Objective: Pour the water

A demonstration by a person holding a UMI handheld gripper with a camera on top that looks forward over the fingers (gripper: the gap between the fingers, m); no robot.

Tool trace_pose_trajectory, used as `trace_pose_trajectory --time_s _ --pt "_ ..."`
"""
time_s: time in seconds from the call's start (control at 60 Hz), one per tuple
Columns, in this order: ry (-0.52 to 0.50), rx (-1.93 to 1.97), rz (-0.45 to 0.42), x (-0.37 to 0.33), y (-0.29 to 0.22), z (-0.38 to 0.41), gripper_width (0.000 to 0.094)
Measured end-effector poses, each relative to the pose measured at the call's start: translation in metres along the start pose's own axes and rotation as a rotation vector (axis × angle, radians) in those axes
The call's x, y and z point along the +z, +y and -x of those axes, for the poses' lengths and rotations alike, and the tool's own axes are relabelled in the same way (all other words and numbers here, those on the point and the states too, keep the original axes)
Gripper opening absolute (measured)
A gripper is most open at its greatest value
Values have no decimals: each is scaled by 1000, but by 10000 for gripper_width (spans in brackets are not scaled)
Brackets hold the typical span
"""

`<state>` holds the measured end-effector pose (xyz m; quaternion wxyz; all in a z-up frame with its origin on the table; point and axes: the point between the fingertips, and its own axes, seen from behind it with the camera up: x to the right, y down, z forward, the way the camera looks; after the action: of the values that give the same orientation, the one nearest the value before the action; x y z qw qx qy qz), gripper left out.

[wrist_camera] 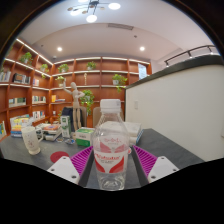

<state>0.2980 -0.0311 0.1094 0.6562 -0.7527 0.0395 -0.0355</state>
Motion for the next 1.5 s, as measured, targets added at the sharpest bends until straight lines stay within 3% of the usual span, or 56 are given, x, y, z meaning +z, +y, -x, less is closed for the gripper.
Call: trace_pose_trajectory --time_s 0.083,0.167,0.267,0.5,0.65,1.017,1.167,1.4,1.5 --pt "-2 -7 -8 9 -3 4 547" --pt "-7 -26 -22 11 -3 7 497" --pt "-15 -73 -39 8 -8 12 370" --pt "-18 -316 -20 14 -6 40 366" --pt "-15 -689 -13 33 -20 91 365" --pt "33 -1568 -169 88 -76 222 365" --pt "95 -1922 -290 97 -101 262 364" --pt "181 -2284 -424 100 -119 306 363" --pt "182 -2331 -424 103 -115 311 365"
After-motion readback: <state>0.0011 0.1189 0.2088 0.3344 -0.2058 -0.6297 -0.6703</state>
